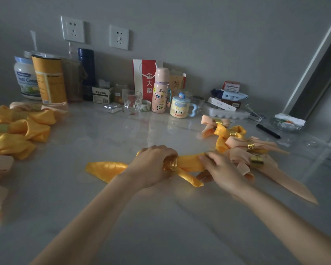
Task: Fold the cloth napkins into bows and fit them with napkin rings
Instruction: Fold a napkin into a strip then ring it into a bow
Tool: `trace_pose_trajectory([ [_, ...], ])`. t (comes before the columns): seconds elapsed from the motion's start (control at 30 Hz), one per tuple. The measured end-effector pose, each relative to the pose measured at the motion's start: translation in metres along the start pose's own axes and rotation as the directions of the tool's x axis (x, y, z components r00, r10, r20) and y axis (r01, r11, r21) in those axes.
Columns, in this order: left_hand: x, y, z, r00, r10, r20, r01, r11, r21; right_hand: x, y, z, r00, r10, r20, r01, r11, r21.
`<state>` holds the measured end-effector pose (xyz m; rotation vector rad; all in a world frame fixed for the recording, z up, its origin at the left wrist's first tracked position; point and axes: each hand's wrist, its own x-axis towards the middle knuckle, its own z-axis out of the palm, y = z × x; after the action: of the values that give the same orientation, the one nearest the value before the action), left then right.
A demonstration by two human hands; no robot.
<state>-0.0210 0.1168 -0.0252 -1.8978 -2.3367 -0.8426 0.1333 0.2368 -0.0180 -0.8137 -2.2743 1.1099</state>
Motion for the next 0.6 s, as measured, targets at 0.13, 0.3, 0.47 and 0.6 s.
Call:
trace_pose_trajectory([
  [0.13,0.001,-0.005,-0.003,1.0,-0.021,-0.019,0.021,1.0,0.004,0.015,0.002,0.005,0.986,-0.093,-0.14,0.074,0.988,-0.133],
  [0.3,-0.003,-0.024,-0.011,0.952,-0.265,0.15,0.261,0.964,0.049,0.027,0.005,0.029,0.949,0.149,-0.276,-0.073,0.96,0.269],
  [0.47,-0.001,-0.033,-0.009,0.956,-0.273,0.102,0.279,0.959,-0.046,0.016,0.011,0.058,0.967,0.017,-0.253,-0.055,0.988,-0.144],
  [0.6,0.001,-0.033,-0.003,0.955,-0.292,0.058,0.287,0.955,0.076,0.015,0.007,0.066,0.992,-0.078,-0.099,0.029,0.904,-0.426],
])
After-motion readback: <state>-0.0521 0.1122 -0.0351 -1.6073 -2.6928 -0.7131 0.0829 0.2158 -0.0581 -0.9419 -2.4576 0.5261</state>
